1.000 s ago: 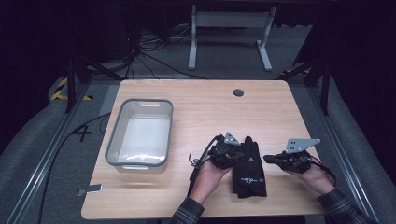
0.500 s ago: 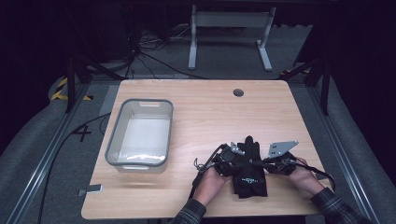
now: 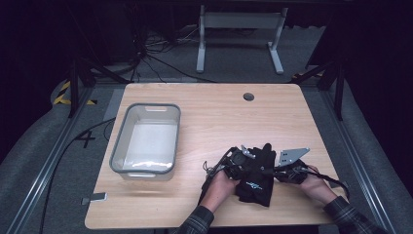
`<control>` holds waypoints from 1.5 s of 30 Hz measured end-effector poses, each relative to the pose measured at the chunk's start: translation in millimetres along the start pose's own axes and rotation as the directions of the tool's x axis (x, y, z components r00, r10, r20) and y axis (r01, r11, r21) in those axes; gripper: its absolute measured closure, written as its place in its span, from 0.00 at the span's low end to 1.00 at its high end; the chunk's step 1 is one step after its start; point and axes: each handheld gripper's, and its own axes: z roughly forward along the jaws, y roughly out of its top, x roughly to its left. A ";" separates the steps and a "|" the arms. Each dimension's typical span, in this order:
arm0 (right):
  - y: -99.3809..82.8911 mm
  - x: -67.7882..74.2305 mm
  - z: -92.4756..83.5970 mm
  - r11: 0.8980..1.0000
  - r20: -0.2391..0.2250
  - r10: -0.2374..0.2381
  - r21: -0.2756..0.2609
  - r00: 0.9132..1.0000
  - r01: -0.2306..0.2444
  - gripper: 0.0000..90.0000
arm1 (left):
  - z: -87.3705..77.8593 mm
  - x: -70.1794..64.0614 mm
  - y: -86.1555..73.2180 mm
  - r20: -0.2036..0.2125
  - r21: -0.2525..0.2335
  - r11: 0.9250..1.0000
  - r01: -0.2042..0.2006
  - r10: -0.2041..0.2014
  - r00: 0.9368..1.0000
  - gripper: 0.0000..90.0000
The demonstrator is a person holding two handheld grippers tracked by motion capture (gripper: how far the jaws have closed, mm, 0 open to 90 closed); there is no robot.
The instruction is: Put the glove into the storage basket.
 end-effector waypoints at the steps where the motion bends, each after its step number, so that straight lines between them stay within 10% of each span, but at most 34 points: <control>1: 0.5 0.1 0.7 1.000 -0.008 0.001 -0.002 1.000 -0.001 1.00 | -0.7 2.5 1.0 -0.007 0.007 1.000 -0.002 0.002 1.000 1.00; 18: 20.2 1.9 18.3 1.000 -0.047 -0.017 -0.021 0.999 0.016 0.99 | -8.5 32.0 7.0 -0.042 -0.018 0.999 0.028 -0.028 0.999 0.99; 33: -26.0 -16.5 -39.1 0.988 0.081 0.138 -0.075 0.987 -0.132 0.46 | -23.7 8.8 7.1 0.008 -0.034 0.999 -0.028 0.028 1.000 0.42; 45: -61.4 -20.6 -49.9 0.976 0.160 0.214 -0.062 0.964 -0.207 0.24 | -4.4 2.9 13.5 -0.065 0.010 0.997 -0.073 0.073 0.995 0.17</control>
